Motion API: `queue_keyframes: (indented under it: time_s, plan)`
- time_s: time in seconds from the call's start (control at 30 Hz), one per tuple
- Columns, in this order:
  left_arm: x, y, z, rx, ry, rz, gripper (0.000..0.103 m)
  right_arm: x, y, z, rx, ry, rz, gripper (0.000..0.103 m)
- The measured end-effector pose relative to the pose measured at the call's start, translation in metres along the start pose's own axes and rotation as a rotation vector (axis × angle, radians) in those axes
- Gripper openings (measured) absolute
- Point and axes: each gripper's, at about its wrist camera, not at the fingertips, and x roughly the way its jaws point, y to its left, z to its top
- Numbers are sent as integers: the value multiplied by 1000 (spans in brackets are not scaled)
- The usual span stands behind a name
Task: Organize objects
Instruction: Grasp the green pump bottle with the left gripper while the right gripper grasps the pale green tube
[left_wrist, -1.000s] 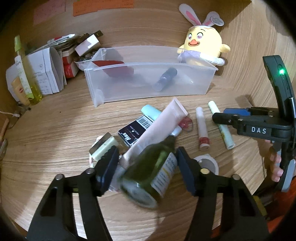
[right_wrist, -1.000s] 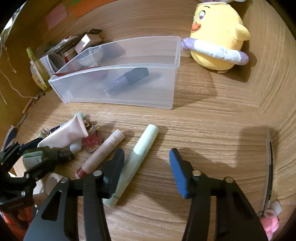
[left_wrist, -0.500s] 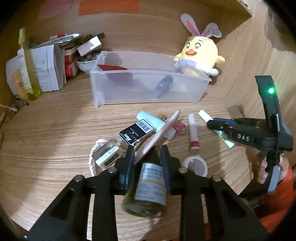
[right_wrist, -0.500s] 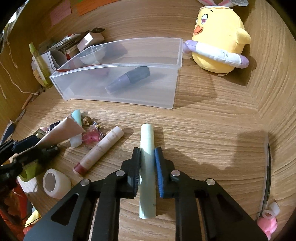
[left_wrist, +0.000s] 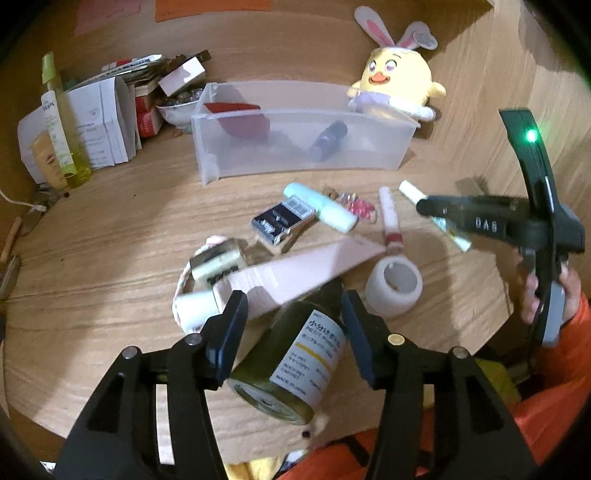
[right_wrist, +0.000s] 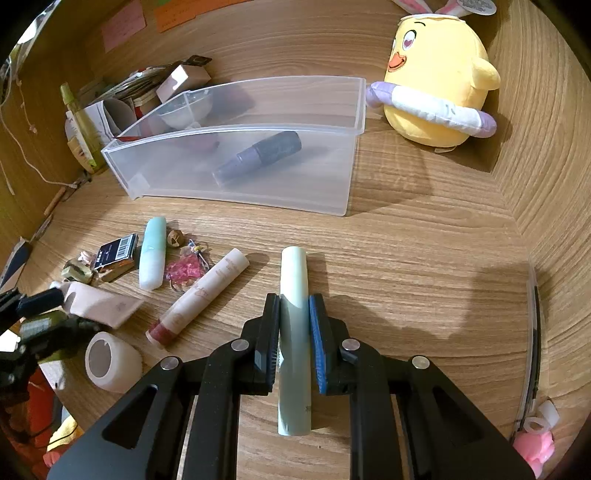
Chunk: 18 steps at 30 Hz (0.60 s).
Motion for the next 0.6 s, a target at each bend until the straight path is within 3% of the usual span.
queue_keyframes:
  time_s: [0.37,0.43,0.47,0.5,0.6]
  plan:
    - [-4,12,-21,11,67,9,53,1,3,1,-9,-3,-16,15]
    - [-4,12,-24,18,44,36,53,1,3,1,-7,-4,-17,15]
    - [-4,11,-25,21,38,46,52,1,3,1,-6,-5,-17,15]
    - [-4,11,-25,21,36,50,42,2,4,0,-7,-5,-18,15]
    - [-5,13,-23,3,30,36,41,2,5,0,-1,-9,-19,15]
